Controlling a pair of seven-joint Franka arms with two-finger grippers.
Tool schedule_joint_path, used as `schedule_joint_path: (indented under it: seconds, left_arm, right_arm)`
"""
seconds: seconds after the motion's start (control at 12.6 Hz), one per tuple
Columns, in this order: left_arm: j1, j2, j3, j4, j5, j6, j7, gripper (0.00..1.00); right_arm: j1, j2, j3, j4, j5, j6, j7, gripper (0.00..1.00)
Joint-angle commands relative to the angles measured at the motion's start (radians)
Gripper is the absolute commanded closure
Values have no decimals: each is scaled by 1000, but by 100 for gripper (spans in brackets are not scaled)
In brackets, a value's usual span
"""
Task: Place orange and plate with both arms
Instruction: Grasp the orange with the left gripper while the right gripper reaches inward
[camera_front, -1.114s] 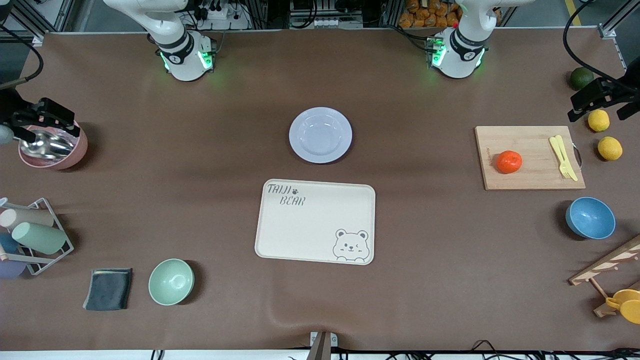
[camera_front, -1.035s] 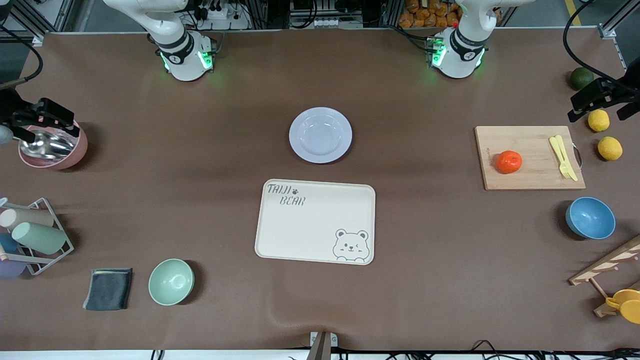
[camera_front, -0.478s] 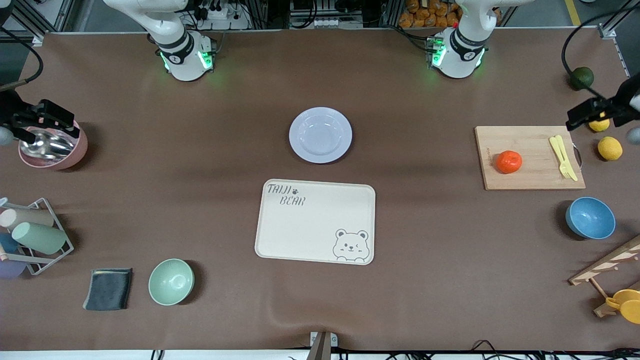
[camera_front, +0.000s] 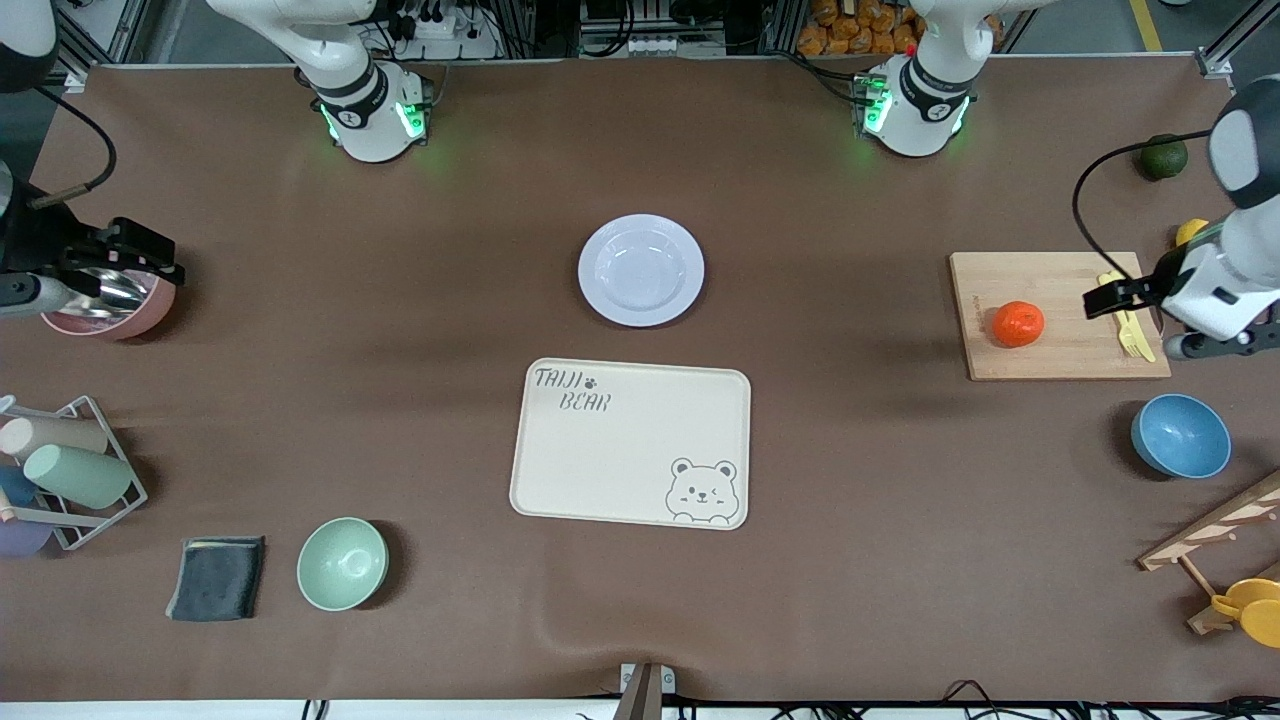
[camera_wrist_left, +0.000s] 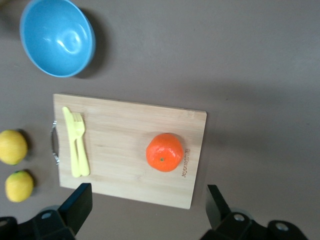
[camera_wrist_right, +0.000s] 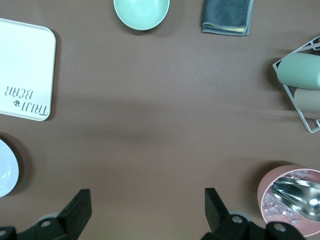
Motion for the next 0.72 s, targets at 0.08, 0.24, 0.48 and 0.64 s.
schedule_joint_path:
  seconds: [0.08, 0.24, 0.48, 0.64]
  left_arm:
    - [40, 33, -13, -122, 7, 116, 2, 0]
    - [48, 72, -11, -160, -4, 176, 6, 0]
    - [74, 145, -11, -185, -4, 253, 9, 0]
    - [77, 164, -13, -185, -4, 258, 9, 0]
  right_arm:
    - [9, 53, 10, 1, 3, -1, 37, 0]
    - [1, 70, 10, -34, 82, -38, 37, 0]
    - [-8, 93, 7, -117, 164, -21, 40, 0]
    - [-8, 119, 7, -126, 201, -38, 75, 0]
